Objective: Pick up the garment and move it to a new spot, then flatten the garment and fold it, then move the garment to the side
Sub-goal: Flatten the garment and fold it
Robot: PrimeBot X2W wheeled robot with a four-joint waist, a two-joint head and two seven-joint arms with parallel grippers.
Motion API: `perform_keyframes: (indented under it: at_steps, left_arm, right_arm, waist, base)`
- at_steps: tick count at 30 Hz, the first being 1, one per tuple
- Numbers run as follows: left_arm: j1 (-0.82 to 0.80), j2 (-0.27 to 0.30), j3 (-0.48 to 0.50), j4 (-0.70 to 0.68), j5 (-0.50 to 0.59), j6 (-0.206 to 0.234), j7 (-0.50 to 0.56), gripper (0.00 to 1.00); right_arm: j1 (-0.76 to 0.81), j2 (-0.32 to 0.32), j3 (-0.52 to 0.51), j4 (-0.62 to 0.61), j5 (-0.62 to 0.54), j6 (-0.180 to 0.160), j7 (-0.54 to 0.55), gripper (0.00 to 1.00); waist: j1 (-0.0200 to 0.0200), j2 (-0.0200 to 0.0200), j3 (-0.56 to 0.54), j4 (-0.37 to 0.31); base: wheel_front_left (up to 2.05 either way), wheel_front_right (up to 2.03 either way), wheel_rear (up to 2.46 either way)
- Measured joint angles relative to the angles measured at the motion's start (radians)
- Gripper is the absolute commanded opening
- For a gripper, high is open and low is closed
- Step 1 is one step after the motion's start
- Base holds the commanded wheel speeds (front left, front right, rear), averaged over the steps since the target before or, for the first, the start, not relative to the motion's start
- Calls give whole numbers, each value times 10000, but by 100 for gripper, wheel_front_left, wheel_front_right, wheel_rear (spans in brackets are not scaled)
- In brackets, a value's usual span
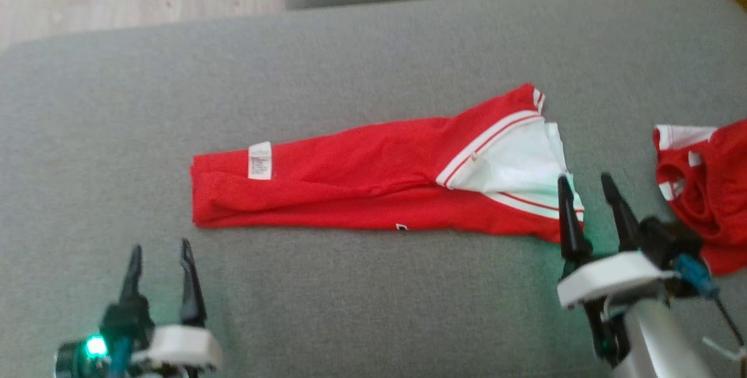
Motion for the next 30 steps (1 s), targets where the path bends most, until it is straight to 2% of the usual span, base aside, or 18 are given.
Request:
perform_keyframes:
  at_steps: [9,14,23,29,30]
  left_arm:
    - [1434,-2,-654,-297,-23,186,2,100]
    - [1501,6,-1001,-309,-153,230,2,100]
    - [685,2,-1463,-186,-527,125,2,100]
    - [369,-4,-1705,94,-719,134,2,100]
    - [369,-4,-1705,94,-719,134,2,100]
  right_arm:
    - [804,88,40,466,96,0,0,100]
    - [654,105,-48,782,40,0,0,100]
    - [-2291,111,-1425,3338,-1430,0,31,100]
    - [-2731,102,-2566,5068,-1833,0,324,100]
    - [-2731,102,-2566,5068,-1833,0,324,100]
  waist:
    - [-1,0,-888,412]
    - [0,0,-762,603]
    - [4,0,172,837]
    - [3,0,603,1130]
    - [3,0,603,1130]
  base:
    - [0,0,0]
    - [0,0,0]
    - [0,0,0]
    - [0,0,0]
    - [0,0,0]
